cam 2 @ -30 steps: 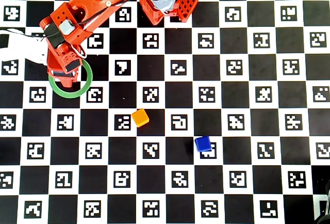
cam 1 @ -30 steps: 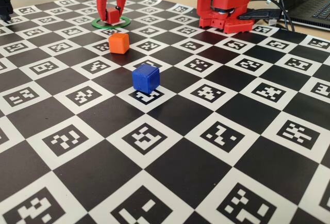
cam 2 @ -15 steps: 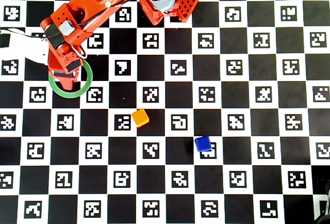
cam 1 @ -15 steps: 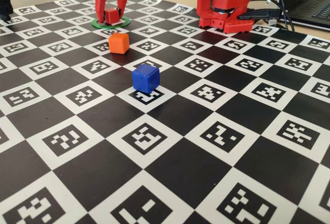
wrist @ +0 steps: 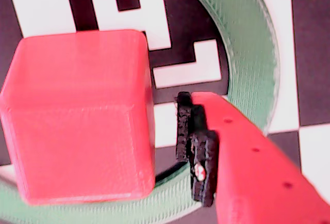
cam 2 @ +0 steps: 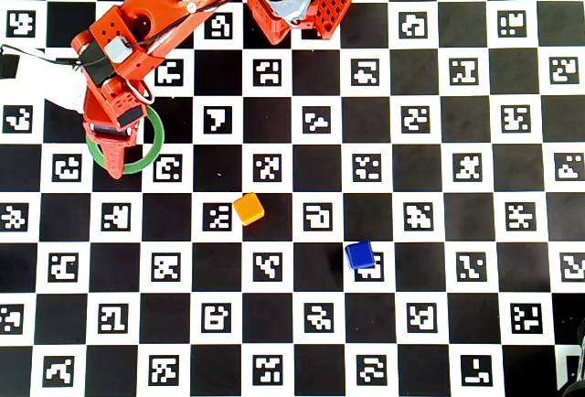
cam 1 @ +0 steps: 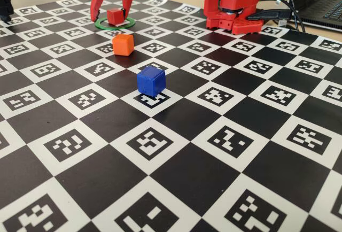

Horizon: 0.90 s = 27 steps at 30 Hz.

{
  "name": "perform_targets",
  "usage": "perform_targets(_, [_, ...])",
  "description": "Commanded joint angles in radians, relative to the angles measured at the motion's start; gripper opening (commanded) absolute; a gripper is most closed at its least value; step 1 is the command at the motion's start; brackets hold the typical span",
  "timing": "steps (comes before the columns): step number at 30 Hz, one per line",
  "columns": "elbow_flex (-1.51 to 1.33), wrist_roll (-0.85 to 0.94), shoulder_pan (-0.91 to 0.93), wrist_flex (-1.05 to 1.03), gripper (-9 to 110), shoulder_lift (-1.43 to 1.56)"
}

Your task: Grab the red cube then put it in the green circle then put the blue cube on top and finally the orange cube on top

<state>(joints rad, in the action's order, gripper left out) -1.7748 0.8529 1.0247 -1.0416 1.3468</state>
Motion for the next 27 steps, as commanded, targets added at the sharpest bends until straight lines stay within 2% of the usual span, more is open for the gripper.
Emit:
perform_targets(1, [0.126, -0.006, 0.009, -0.069, 48, 0.118])
perform_targets(16, [0.319, 0.008, -0.017, -0.345, 49, 0.227])
perform_targets(27, [0.548, -0.178, -0.137, -0.658, 48, 0.296])
